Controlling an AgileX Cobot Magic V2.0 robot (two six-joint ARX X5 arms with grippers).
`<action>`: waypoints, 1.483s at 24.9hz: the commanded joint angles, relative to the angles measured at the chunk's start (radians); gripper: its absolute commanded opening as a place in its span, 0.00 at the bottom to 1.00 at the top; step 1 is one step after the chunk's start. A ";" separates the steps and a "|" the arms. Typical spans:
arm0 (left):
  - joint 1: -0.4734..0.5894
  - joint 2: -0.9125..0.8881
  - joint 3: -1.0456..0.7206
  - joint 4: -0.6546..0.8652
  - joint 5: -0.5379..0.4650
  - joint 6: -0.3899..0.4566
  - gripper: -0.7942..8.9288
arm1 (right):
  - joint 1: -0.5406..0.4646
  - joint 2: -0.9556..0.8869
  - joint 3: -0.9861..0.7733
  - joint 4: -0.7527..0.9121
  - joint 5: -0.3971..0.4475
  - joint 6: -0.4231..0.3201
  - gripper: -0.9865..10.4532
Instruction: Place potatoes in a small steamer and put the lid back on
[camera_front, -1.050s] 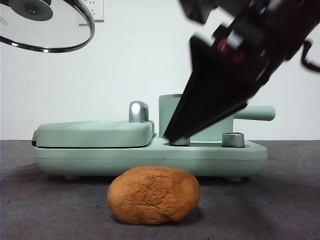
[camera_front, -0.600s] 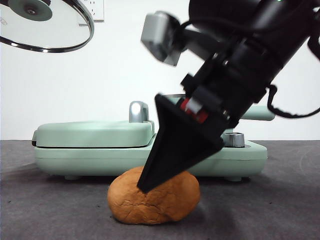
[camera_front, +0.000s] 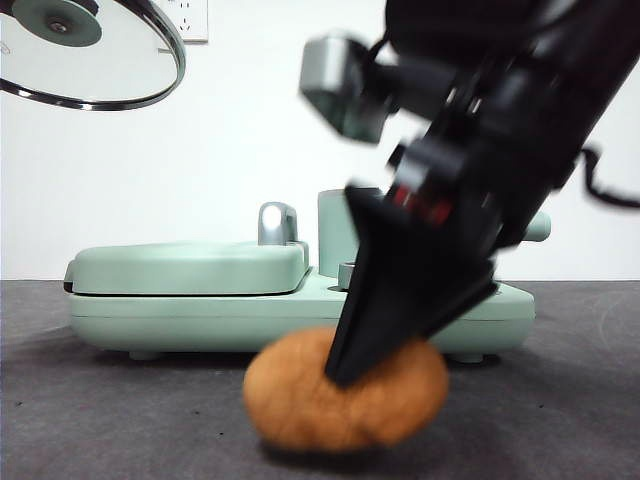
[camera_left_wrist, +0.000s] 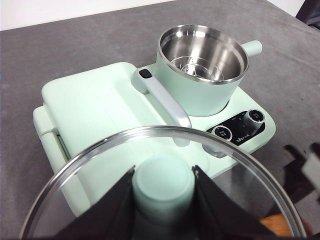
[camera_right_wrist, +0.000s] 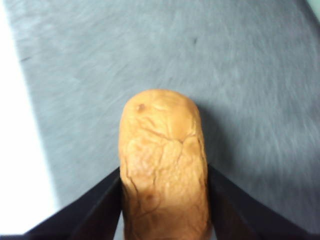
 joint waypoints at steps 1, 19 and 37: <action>-0.002 -0.001 0.015 0.024 0.001 0.005 0.09 | -0.001 -0.079 0.023 -0.056 0.006 0.097 0.27; -0.002 -0.001 0.015 0.024 0.001 0.023 0.09 | -0.236 -0.111 0.669 -0.547 0.234 0.180 0.27; -0.002 -0.001 0.015 0.024 0.002 0.023 0.09 | -0.381 0.344 0.952 -0.428 0.231 0.056 0.27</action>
